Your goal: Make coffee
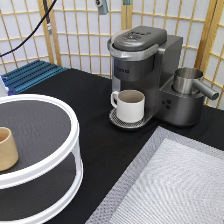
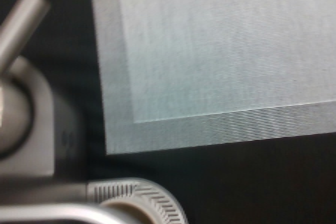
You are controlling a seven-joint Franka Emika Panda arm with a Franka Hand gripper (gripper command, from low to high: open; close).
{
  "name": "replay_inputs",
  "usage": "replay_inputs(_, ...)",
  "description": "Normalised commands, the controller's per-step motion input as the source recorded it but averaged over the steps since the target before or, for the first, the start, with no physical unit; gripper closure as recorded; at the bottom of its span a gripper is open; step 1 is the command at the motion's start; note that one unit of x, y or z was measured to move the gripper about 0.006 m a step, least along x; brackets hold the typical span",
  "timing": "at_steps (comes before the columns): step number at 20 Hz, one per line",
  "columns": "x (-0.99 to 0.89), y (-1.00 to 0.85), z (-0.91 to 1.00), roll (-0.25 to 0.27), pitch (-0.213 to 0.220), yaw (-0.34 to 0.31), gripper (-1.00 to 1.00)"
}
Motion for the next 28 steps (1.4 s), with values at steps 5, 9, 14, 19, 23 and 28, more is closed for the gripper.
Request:
replay_inputs(5, 0.53, 0.73, -0.06, 0.002, 0.217, 0.065, -1.0)
replay_inputs(9, 0.49, 0.36, -0.05, 0.0, 0.236, -0.007, -1.0)
replay_inputs(14, 0.38, 0.02, 0.0, 0.058, 0.235, -0.022, -1.0)
replay_inputs(19, 0.24, 0.03, 0.07, 0.037, 0.183, -0.068, -1.0)
replay_inputs(23, 0.04, 0.22, 0.09, 0.009, 0.153, -0.069, -1.0)
replay_inputs(28, 0.32, 0.28, 0.4, 0.0, 0.166, -0.05, -1.0)
